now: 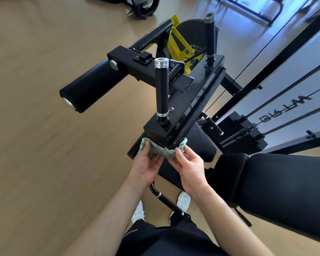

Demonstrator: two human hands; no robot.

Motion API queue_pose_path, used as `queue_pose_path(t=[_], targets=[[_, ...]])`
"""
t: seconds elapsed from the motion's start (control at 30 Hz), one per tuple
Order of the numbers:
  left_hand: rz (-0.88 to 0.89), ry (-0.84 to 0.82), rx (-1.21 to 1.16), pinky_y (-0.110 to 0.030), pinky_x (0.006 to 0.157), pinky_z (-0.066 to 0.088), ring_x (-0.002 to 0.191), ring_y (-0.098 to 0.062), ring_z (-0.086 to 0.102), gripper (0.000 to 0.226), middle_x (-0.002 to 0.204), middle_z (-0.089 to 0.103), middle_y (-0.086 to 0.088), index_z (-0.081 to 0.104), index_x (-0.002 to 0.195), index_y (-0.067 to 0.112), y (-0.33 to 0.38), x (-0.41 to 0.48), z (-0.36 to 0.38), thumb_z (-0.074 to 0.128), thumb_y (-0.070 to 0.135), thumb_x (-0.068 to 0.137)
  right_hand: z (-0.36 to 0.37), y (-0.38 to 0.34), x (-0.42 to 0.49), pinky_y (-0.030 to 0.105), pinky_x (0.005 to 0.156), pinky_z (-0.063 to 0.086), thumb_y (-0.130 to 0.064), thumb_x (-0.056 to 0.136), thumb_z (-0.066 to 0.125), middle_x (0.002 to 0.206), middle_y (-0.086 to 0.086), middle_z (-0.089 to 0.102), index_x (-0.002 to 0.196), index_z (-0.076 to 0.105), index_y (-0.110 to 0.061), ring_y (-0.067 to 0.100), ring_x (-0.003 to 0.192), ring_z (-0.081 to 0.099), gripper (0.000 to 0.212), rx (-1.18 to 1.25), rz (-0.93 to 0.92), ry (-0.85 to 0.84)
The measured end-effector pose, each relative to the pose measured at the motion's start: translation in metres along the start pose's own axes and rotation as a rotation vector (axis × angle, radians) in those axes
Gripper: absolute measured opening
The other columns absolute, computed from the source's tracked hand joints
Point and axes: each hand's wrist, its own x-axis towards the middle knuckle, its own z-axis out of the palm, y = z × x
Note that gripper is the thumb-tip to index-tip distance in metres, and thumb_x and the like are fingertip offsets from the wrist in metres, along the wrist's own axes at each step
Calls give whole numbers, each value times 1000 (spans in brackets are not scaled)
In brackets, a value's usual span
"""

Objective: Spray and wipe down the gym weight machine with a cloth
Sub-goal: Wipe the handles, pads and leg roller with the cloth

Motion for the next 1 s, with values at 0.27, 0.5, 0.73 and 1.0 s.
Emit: queue_pose_path(t=[0.27,0.5,0.73,1.0], targets=[[-57,67,78,-30,79,62,106,-23,74,54,133,67,-19,55,141,1,-15,-9,4,54,37,100,-5,9,-5,33,90,61,1,101,57,112,17,76,115,69,4,30,109,72,19,47,75,45],[-88,19,337,-27,77,60,97,-19,75,20,107,78,-11,69,111,5,-38,-55,19,71,9,91,-22,-16,-8,38,92,61,-6,98,63,112,16,72,123,65,-3,33,109,67,25,134,-86,66],[-23,8,431,-31,79,57,89,-17,75,19,100,79,-7,76,106,12,-29,-71,37,60,20,99,-19,-28,-27,43,94,61,5,91,71,108,6,79,125,70,-10,22,103,76,37,-478,-293,-111],[212,216,464,-28,81,57,103,-20,70,6,105,70,-2,66,100,19,-20,-53,23,70,17,95,-17,-41,39,51,111,49,-12,102,61,140,7,64,146,55,-28,22,126,64,47,-261,-268,157]])
